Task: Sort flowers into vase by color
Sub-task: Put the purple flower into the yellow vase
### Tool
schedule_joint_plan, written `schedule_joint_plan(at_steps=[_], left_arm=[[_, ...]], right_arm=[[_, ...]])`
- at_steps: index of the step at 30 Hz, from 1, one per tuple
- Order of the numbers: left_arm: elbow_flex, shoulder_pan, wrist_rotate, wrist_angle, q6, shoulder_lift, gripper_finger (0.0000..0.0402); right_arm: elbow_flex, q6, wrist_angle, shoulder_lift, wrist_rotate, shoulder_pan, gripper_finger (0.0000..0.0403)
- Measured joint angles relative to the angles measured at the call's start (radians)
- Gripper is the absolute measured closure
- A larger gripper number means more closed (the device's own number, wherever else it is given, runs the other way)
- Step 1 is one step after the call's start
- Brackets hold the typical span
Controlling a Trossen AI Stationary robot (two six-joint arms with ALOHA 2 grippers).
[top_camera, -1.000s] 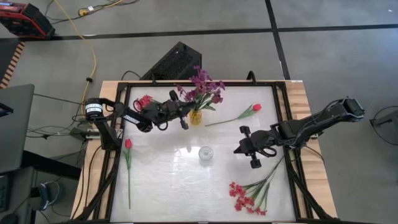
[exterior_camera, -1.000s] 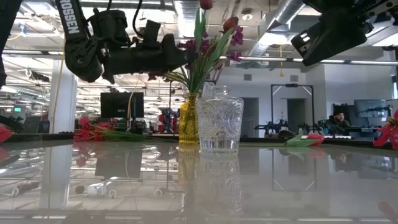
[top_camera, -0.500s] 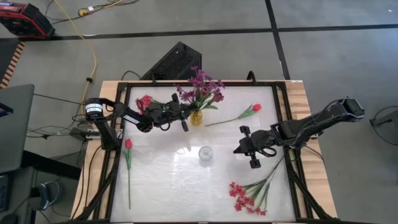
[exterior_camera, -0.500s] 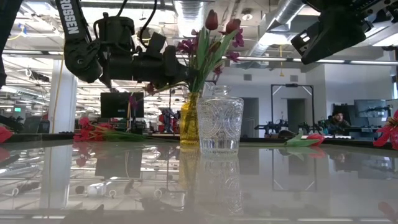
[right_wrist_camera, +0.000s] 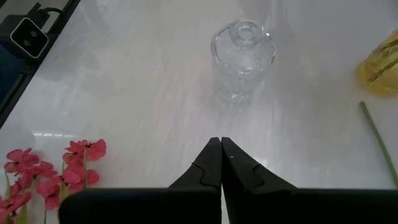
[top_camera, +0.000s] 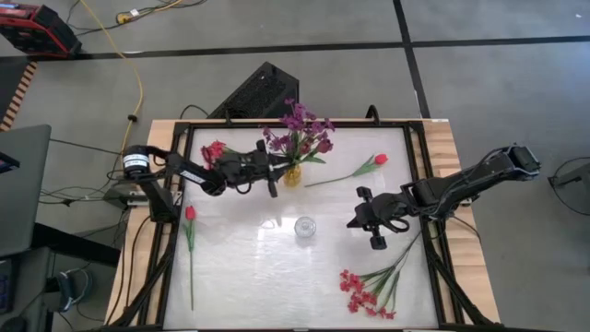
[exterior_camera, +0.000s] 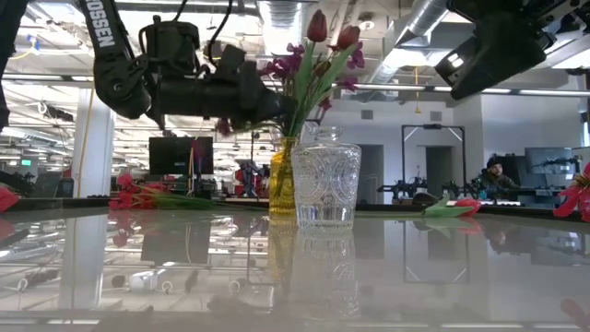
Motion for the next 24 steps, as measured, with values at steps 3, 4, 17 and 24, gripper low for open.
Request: schedule_joint_plan(at_steps=[3, 4, 17, 24], left_arm=[[0.0, -0.001, 0.03, -0.025, 0.007, -0.048, 0.0267], [0.0, -0.001, 0.038, -0.038, 0.008, -0.069, 0.0254], [0.0, -0.022, 0.064, -0.579, -0.052, -0.55, 0.0176], [0.0, -0.082, 0.093, -0.658, -0.053, -0.716, 0.0175]], right_arm=[[0.0, 0.005, -0.001, 0.0, -0.017, 0.0, 0.0376], [0.0, 0.005, -0.001, 0.0, -0.018, 0.0, 0.0376], [0.0, 0.013, -0.051, 0.0, -0.021, 0.0, 0.0376], [0.0, 0.025, -0.058, 0.0, -0.027, 0.0, 0.0376]])
